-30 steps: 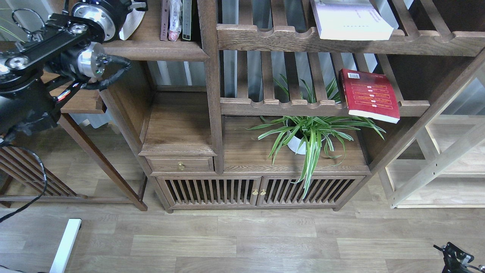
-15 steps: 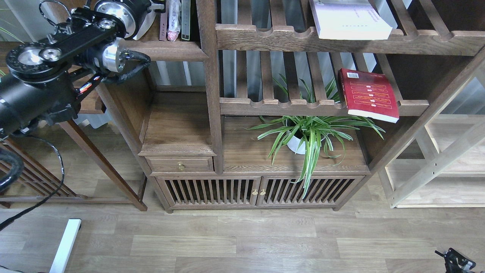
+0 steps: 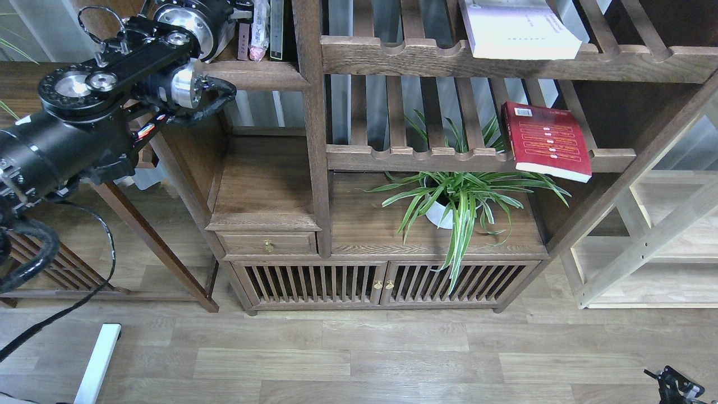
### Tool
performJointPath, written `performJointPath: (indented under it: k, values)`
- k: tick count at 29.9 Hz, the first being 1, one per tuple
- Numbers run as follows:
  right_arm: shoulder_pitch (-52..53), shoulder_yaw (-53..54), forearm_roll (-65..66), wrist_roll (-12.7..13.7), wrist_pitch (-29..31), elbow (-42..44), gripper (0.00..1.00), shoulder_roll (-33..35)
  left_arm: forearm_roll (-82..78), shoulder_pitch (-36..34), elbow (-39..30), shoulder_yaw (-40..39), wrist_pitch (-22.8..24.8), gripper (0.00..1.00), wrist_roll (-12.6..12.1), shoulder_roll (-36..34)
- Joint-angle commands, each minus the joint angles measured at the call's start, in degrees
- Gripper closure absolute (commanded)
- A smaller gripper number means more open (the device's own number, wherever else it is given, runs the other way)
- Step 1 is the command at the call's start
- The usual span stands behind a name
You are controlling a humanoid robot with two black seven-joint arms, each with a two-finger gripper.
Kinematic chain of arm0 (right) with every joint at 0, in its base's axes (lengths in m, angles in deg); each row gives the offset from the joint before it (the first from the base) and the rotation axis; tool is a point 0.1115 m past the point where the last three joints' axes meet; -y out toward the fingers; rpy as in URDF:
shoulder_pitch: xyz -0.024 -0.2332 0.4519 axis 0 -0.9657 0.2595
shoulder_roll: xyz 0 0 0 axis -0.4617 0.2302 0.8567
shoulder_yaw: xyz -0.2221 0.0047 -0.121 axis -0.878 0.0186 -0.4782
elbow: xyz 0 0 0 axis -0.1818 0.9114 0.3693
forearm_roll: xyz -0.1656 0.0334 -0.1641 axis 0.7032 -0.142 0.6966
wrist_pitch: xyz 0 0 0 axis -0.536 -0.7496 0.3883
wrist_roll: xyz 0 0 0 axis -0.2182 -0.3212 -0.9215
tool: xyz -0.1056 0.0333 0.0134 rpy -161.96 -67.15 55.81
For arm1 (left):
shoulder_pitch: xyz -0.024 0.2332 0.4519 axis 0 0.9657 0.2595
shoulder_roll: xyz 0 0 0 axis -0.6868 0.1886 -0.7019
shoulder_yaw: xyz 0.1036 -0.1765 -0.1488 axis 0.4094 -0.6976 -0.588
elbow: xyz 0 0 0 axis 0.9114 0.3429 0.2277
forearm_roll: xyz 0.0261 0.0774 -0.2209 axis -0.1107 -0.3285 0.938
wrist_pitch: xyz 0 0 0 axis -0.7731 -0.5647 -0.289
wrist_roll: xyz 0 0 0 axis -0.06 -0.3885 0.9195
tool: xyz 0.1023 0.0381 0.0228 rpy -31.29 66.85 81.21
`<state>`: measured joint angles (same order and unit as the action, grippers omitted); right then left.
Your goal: Organize books on shelf
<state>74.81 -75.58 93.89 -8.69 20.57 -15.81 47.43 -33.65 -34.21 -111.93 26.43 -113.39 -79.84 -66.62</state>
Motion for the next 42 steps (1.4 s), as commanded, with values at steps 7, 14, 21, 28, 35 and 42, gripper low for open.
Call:
performJointPath:
  k: [7,14,21,28,35,42]
  values:
    - [-0.01,-0.03,0.09,0.0,0.0,0.09,0.0,0.02,0.2,-1.34,1.84,-0.86,0.01,1.0,-0.1,0.71]
    - [-0.09,-0.03,0.09,0.0,0.0,0.09,0.0,0.02,0.73,-1.35,3.07,-0.51,0.01,1.0,-0.28,1.76]
    - [-0.27,-0.03,0.09,0.0,0.0,0.09,0.0,0.02,0.73,-0.82,3.6,-0.25,0.01,1.0,-0.28,2.29]
    - [-0.27,-0.03,0.09,0.0,0.0,0.09,0.0,0.02,0.82,-0.73,3.86,-0.25,0.01,1.0,-0.36,2.73]
    - [-0.36,-0.03,0.0,0.0,0.0,0.0,0.0,0.02,0.91,-0.55,3.78,-0.16,0.01,0.84,-1.5,2.73]
    - [-0.36,-0.03,0.09,0.0,0.0,0.0,0.0,-0.06,1.0,-0.55,3.69,-0.16,0.01,0.62,-2.21,2.29]
